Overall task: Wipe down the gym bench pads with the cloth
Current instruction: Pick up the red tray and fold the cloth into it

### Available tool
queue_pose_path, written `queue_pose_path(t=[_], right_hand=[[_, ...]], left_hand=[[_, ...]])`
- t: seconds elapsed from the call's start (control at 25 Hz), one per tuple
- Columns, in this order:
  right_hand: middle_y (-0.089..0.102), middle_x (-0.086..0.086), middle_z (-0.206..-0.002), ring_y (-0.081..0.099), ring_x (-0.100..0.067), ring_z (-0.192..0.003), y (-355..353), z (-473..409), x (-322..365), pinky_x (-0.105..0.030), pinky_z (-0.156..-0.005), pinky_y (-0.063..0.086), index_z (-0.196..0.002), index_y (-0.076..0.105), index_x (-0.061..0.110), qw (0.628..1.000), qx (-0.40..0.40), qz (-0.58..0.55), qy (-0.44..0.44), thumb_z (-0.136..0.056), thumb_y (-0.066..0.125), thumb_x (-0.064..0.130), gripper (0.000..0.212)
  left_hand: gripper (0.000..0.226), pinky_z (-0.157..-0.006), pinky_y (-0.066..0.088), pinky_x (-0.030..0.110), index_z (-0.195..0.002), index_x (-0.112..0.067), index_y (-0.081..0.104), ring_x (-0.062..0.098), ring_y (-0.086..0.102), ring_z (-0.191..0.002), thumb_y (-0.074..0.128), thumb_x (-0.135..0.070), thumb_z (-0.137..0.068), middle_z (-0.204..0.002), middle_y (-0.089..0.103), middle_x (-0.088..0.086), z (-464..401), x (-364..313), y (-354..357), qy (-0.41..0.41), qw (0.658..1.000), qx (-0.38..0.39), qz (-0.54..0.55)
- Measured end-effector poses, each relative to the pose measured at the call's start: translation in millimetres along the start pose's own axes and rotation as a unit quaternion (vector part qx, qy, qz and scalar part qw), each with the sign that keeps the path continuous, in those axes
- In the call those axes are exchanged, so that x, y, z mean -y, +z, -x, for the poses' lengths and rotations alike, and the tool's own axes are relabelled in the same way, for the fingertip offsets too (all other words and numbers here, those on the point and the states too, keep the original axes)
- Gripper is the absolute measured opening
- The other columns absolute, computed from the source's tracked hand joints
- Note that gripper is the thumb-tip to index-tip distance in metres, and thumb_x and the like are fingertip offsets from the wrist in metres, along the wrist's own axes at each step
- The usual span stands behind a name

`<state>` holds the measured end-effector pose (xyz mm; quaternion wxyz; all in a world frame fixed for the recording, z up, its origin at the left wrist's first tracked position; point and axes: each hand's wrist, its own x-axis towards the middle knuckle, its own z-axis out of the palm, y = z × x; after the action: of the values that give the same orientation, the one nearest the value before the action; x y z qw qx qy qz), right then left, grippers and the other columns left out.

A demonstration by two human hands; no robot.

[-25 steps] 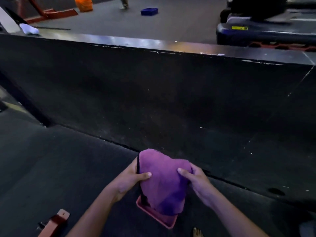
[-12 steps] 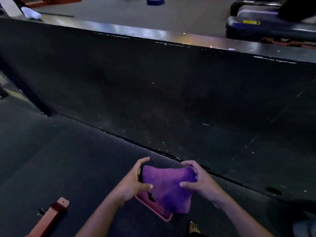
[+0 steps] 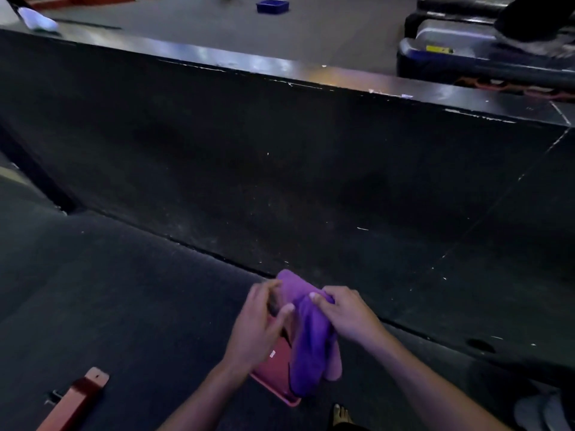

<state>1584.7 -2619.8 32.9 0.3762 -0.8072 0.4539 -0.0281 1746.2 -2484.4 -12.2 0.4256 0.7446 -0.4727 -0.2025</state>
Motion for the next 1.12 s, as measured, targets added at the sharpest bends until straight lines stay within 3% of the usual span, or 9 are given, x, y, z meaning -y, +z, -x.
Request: queue_pose_path(t=[0.12,0.24,0.4,0.48,0.56,0.68,0.8,0.92,1.12], right_hand=[[0.062,-0.01,-0.057,0.062,-0.022,-0.05,-12,-7,21,-0.034,-0.049,0.053,-0.09,0.062,0.005,0.973,0.063,-0.208,0.083,-0.109,0.045,0.035,0.039],[0.051,-0.01,-0.051,0.054,-0.022,-0.041,-16,-8,32,-0.028,-0.044,0.049,-0.116,0.052,0.0,0.918,0.074,-0.366,0.137,-0.11,0.043,0.03,0.032],[0.05,-0.006,-0.049,0.047,-0.02,-0.038,-14,-12,30,-0.027,-0.042,0.045,-0.13,0.042,0.014,0.856,-0.022,-0.484,0.182,-0.11,0.044,0.022,0.021],[0.051,-0.005,-0.05,0.047,-0.02,-0.039,-13,-12,28,-0.028,-0.043,0.045,-0.131,0.042,0.024,0.847,-0.046,-0.496,0.183,-0.111,0.041,0.02,0.021],[0.048,-0.003,-0.051,0.047,-0.019,-0.041,-12,-11,32,-0.028,-0.044,0.044,-0.131,0.047,0.031,0.841,-0.049,-0.509,0.175,-0.111,0.038,0.018,0.025],[0.045,-0.004,-0.053,0.047,-0.017,-0.043,-13,-11,37,-0.027,-0.043,0.045,-0.124,0.063,0.011,0.833,-0.034,-0.533,0.147,-0.111,0.04,0.02,0.027],[0.053,-0.007,-0.058,0.054,-0.019,-0.049,-24,-12,27,-0.029,-0.047,0.049,-0.107,0.066,0.001,0.882,-0.026,-0.46,0.095,-0.102,0.063,0.025,0.025],[0.061,-0.007,-0.055,0.057,-0.017,-0.047,-31,-12,7,-0.027,-0.045,0.047,-0.098,0.07,0.003,0.977,-0.032,-0.208,0.03,-0.095,0.073,0.02,0.018],[0.065,0.001,-0.062,0.062,-0.024,-0.051,-32,-21,-9,-0.034,-0.047,0.05,-0.09,0.07,0.028,0.999,0.04,-0.029,0.007,-0.104,0.055,0.04,0.024]], left_hand=[[0.083,-0.106,0.044,0.023,-0.149,-0.042,0.035,-0.004,0.049,-0.128,0.076,-0.061,-0.079,-0.143,0.048,-0.023,21,-9,31,0.02,0.995,0.101,0.001],[0.088,-0.104,0.043,0.02,-0.142,-0.064,0.022,0.0,0.052,-0.129,0.074,-0.024,-0.084,-0.147,0.045,-0.024,21,-6,40,0.03,0.998,0.053,0.023],[0.05,-0.075,0.056,0.033,-0.136,-0.038,0.046,0.018,0.068,-0.101,0.066,-0.021,-0.093,-0.141,0.051,-0.006,14,1,31,0.17,0.981,-0.06,-0.068],[0.043,-0.079,0.055,0.037,-0.131,-0.024,0.056,0.024,0.066,-0.104,0.072,-0.024,-0.091,-0.141,0.053,0.006,12,17,34,0.218,0.954,-0.101,-0.18],[0.047,-0.085,0.054,0.038,-0.13,-0.019,0.056,0.026,0.061,-0.114,0.066,-0.031,-0.086,-0.143,0.053,0.011,13,27,41,0.183,0.95,-0.105,-0.228],[0.046,-0.059,0.058,0.035,-0.123,-0.024,0.055,0.023,0.067,-0.107,0.071,-0.023,-0.08,-0.139,0.048,-0.004,14,28,47,0.059,0.976,-0.096,-0.188],[0.029,-0.055,0.058,0.038,-0.118,-0.029,0.056,0.015,0.065,-0.108,0.059,-0.032,-0.089,-0.134,0.049,-0.015,11,30,42,0.053,0.981,-0.092,-0.165],[0.022,-0.057,0.057,0.034,-0.111,-0.029,0.058,0.01,0.062,-0.103,0.047,-0.041,-0.096,-0.124,0.056,-0.013,10,33,25,0.082,0.975,-0.118,-0.167],[0.03,-0.048,0.047,0.029,-0.095,-0.026,0.053,0.008,0.057,-0.076,0.048,-0.055,-0.099,-0.095,0.052,-0.011,11,47,2,0.118,0.969,-0.077,-0.202]])
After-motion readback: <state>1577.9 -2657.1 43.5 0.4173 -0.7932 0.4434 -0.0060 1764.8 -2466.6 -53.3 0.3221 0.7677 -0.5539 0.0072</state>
